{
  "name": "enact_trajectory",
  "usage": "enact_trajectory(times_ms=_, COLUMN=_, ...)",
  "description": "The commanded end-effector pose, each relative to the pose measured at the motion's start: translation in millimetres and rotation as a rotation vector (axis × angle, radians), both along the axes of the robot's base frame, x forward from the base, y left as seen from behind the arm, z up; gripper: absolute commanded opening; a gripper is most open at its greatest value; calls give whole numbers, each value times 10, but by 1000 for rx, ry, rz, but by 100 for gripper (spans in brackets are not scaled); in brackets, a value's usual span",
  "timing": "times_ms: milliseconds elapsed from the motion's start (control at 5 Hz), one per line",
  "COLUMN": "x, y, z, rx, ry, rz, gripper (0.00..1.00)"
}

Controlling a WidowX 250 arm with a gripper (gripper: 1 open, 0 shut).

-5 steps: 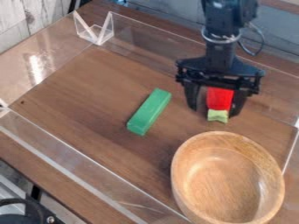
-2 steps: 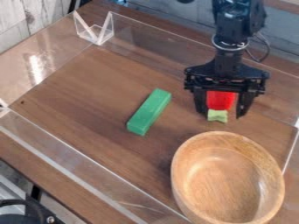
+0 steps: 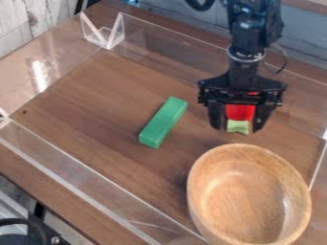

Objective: Move the red object to the left side of the table

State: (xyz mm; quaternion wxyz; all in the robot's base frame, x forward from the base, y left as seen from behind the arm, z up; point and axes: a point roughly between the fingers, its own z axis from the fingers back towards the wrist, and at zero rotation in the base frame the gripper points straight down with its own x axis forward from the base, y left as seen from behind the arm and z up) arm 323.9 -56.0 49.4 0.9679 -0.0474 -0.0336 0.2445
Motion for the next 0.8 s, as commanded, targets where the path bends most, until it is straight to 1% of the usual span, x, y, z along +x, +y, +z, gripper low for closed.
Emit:
enact_trajectory(times_ms=0, x=154, y=105, z=161, rx=-11, ry=-49, rz=15, gripper=0)
enact_trajectory(times_ms=200, x=162, y=246, z=450, rx=-9, ry=-78, rz=-12, gripper=0)
enact_trajectory(times_ms=400, x=153, y=411, z=882, rx=-42, ry=-128, rz=-56, gripper=0)
enact_trajectory(times_ms=600, x=40, y=443, z=1176, rx=-52, ry=-164, rz=-101, gripper=0)
